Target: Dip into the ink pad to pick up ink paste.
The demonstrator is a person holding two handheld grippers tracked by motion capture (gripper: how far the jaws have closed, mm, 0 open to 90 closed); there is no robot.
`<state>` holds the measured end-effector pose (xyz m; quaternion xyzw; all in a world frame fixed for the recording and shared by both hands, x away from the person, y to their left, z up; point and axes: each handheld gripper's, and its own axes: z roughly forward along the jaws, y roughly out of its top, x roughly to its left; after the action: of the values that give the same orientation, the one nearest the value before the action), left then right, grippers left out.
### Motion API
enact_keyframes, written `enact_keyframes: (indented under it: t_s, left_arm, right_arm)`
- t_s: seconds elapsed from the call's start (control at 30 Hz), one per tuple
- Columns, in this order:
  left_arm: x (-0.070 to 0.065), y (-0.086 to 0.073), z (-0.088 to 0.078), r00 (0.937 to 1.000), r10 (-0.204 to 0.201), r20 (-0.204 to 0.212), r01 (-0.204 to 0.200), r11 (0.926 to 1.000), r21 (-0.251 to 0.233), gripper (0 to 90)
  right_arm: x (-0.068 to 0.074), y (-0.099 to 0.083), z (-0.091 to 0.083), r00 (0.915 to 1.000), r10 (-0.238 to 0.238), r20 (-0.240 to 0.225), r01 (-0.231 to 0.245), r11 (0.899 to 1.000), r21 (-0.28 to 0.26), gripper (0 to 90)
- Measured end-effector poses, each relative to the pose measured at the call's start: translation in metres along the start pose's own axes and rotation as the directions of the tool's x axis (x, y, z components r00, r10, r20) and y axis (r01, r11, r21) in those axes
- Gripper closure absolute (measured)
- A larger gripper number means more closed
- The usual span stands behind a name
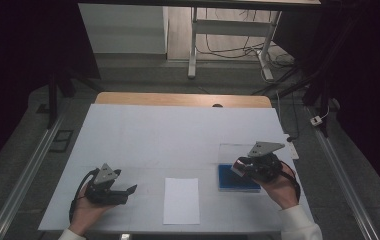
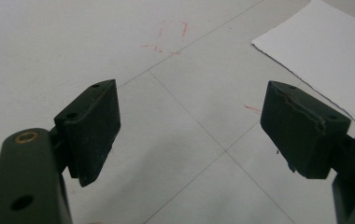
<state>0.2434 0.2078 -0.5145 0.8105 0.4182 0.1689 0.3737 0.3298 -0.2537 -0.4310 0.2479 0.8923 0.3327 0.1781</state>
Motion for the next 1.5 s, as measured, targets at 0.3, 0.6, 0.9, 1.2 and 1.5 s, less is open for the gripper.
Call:
enact_keyframes:
  t_s: [0.3, 0.6, 0.9, 1.2, 1.5]
  left_arm:
    - [0.000, 0.000, 0.000, 1.0000, -0.001, -0.001, 0.001, 1.0000, 0.000, 20.6]
    - [0.000, 0.000, 0.000, 1.0000, 0.001, -0.001, -0.001, 1.0000, 0.005, 20.7]
    - [0.000, -0.001, 0.001, 1.0000, 0.001, 0.002, -0.001, 0.9999, 0.010, 20.8]
    - [0.001, -0.001, 0.001, 1.0000, 0.000, 0.005, 0.000, 0.9999, 0.013, 20.8]
    - [0.001, -0.001, 0.001, 1.0000, -0.002, 0.005, 0.002, 0.9999, 0.014, 20.8]
  right_arm:
    - [0.002, 0.000, 0.005, 1.0000, -0.001, 0.004, 0.001, 1.000, 0.016, 70.5]
    - [0.000, -0.006, 0.017, 1.0000, -0.003, 0.006, 0.002, 0.997, 0.074, 70.5]
    - [-0.003, -0.012, 0.028, 0.9999, 0.003, 0.017, -0.005, 0.992, 0.128, 70.5]
    - [-0.006, -0.015, 0.030, 0.9999, 0.014, 0.006, -0.015, 0.991, 0.130, 70.5]
    - [-0.006, -0.015, 0.031, 0.9998, 0.021, 0.008, -0.022, 0.990, 0.138, 70.5]
